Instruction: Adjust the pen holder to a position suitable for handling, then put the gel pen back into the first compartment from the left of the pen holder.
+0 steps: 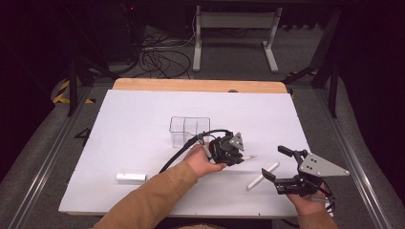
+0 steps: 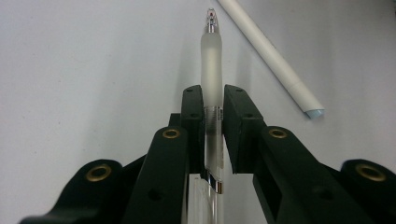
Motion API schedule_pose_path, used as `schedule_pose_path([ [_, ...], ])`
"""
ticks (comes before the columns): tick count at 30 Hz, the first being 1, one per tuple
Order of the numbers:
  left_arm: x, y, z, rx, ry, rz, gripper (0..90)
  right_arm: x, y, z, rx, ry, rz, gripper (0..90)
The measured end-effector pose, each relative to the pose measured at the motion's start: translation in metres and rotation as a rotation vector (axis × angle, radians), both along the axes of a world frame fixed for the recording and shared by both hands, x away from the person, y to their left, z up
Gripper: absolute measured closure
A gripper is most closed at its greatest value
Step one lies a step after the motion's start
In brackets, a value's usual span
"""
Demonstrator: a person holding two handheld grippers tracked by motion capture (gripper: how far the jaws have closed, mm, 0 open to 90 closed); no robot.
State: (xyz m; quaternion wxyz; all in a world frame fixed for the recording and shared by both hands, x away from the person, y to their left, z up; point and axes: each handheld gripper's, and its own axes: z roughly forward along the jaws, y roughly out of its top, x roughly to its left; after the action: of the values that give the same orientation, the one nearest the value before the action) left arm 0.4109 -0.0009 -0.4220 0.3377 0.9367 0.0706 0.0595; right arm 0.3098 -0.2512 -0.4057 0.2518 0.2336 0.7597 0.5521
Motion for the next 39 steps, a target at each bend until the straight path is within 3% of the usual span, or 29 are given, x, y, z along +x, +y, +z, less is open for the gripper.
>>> schedule_pose_path([
  [14, -0.001, 0.014, 0.018, -0.082, -0.003, 0.028, 79.2, 0.001, 0.000, 0.001, 0.009, -0.003, 0.004, 10.3],
  [30, -0.005, 0.050, 0.054, -0.283, -0.063, 0.107, 79.1, 0.001, 0.003, 0.001, 0.001, -0.002, 0.009, 10.3],
  [39, 0.002, 0.077, 0.067, -0.392, -0.116, 0.206, 79.1, 0.001, 0.002, 0.001, 0.001, -0.004, 0.009, 10.3],
])
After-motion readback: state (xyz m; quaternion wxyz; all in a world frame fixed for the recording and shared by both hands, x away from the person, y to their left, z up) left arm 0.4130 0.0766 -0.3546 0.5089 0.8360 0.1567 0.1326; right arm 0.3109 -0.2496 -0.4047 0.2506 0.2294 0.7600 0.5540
